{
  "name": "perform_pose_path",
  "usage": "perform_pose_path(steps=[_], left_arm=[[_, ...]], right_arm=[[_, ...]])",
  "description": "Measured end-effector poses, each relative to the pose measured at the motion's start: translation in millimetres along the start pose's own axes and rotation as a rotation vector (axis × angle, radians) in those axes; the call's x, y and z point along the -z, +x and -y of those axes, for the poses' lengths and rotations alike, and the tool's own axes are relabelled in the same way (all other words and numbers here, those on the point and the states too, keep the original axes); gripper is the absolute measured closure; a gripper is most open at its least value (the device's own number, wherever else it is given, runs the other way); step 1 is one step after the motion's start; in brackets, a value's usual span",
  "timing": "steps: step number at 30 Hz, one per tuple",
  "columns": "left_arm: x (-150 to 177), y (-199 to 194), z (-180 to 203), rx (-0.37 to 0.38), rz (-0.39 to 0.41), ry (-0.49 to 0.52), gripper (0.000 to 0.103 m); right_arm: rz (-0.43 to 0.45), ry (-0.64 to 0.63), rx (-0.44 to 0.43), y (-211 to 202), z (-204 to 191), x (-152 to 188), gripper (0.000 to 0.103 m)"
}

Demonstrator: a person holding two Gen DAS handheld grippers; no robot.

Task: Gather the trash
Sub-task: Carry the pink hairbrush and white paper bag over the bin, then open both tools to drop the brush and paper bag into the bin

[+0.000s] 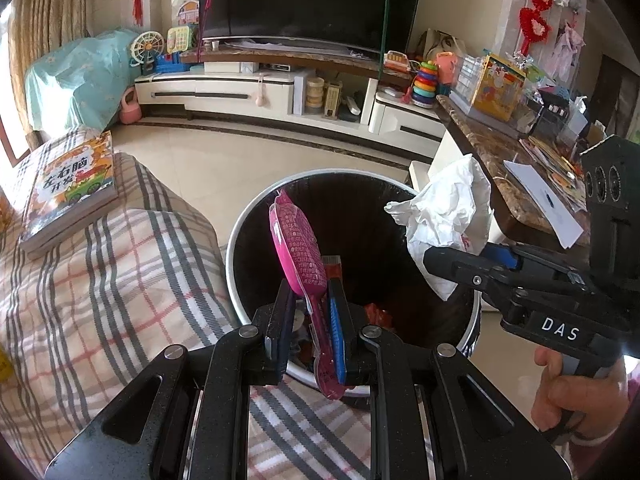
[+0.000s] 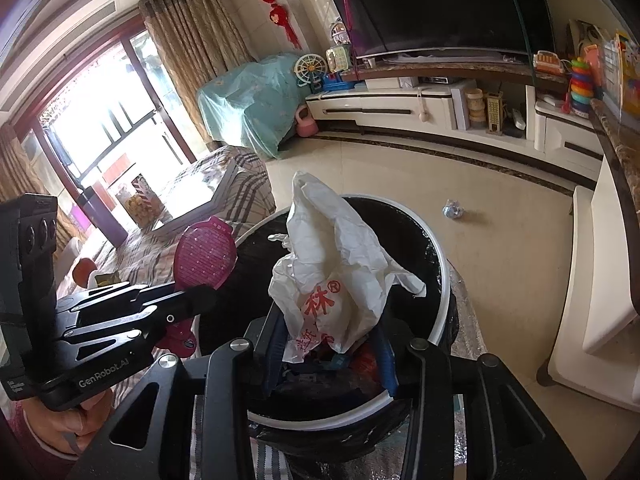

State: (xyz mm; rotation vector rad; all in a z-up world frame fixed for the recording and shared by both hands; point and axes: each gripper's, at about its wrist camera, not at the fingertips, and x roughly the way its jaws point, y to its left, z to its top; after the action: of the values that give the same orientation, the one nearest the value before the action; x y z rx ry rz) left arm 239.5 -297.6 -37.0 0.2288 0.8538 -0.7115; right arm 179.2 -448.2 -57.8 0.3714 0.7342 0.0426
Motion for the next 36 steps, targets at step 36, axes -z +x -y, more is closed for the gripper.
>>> perform_pose_path(steps=[36], left_arm=[[3, 0, -9, -0.028, 0.000, -0.031, 0.053]], right_arm=[[0.004, 0.080, -0.015, -1, 17, -12, 0.032]])
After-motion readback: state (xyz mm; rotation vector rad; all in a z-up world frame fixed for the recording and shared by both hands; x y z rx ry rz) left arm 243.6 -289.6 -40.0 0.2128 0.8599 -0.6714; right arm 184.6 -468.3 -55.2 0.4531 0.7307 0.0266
